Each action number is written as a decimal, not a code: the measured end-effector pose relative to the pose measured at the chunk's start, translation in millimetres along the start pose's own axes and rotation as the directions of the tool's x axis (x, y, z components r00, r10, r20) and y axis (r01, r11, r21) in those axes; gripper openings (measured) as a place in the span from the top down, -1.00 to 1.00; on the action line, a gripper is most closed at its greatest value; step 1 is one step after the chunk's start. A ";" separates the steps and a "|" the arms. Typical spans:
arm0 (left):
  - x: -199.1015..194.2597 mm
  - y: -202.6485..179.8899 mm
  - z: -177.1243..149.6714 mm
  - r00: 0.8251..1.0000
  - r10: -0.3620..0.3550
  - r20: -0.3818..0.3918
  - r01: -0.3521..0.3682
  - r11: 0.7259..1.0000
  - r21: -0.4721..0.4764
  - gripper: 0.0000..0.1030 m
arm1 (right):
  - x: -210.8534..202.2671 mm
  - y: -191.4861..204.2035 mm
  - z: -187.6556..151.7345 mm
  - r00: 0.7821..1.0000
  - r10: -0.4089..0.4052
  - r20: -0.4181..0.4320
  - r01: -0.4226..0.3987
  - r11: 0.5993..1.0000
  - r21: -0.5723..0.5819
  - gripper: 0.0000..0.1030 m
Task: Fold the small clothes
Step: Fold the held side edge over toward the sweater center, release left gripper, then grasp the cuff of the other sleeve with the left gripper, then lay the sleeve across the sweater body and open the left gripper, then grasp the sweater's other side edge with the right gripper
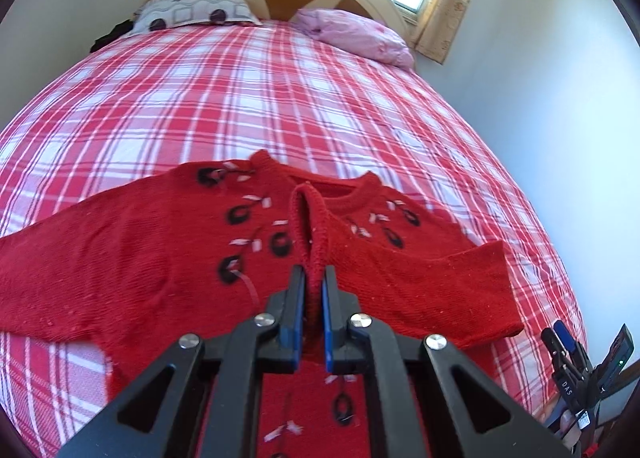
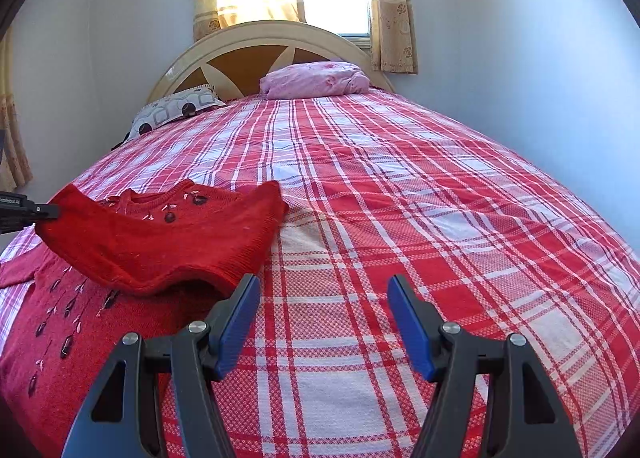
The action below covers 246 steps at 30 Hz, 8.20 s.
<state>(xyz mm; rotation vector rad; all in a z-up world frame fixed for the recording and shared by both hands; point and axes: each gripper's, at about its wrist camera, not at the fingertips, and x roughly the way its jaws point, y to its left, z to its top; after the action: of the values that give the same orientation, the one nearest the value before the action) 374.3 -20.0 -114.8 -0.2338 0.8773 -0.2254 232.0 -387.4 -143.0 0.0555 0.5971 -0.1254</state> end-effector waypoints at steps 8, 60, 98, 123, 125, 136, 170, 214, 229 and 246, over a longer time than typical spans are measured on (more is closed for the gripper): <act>-7.8 38.6 -4.1 0.999 0.033 0.013 -0.033 0.998 -0.048 0.84 | 1.5 1.5 -0.6 1.000 -0.004 -0.003 0.004 1.000 -0.008 -0.30; 0.0 121.3 -54.7 0.993 0.117 -0.033 -0.119 0.988 -0.098 0.84 | 15.7 19.5 -7.2 0.997 -0.032 -0.072 0.025 0.995 -0.095 -0.30; -4.1 119.6 -70.3 0.981 0.196 0.009 -0.195 0.978 -0.080 -0.66 | 55.6 173.0 6.8 0.950 0.070 -0.304 -0.170 0.934 -0.314 -0.32; -119.4 337.8 -92.3 0.895 0.444 0.047 -0.362 0.783 -0.506 -0.68 | 55.1 213.9 -23.1 0.947 0.085 -0.311 -0.187 0.931 -0.313 -0.61; -126.1 355.4 -91.8 0.893 0.448 0.048 -0.347 0.752 -0.560 -0.68 | 55.1 213.8 -23.7 0.948 0.086 -0.305 -0.185 0.932 -0.313 -0.62; -130.1 412.8 -91.1 0.911 0.399 0.099 -0.189 0.621 -0.761 -0.52 | 48.8 218.4 -27.5 0.965 0.049 -0.257 -0.143 0.922 -0.361 -0.62; -123.5 295.5 -20.1 0.944 0.194 0.267 -0.004 0.816 -0.579 0.88 | 48.2 215.7 -27.3 0.967 0.056 -0.248 -0.144 0.925 -0.353 -0.63; -34.1 73.3 -62.7 0.947 0.243 0.211 -0.286 0.937 0.203 -0.60 | 56.2 202.8 -26.5 0.952 0.129 -0.278 -0.204 0.943 -0.262 -0.63; -2.4 143.9 -67.5 0.954 0.297 0.023 -0.298 0.953 0.052 -1.00 | 30.8 187.5 -2.4 0.924 0.258 -0.283 -0.306 0.942 -0.141 -0.63; -2.3 152.0 -68.1 0.970 0.242 0.023 -0.242 0.970 -0.001 -1.00 | 124.0 286.5 39.7 0.722 0.536 -0.437 -0.473 0.844 0.253 -0.34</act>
<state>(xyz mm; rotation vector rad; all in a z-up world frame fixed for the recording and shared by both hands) 334.9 117.8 -199.7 -0.1254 0.8745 0.0041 394.1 -119.7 -175.6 0.3824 1.0704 0.4073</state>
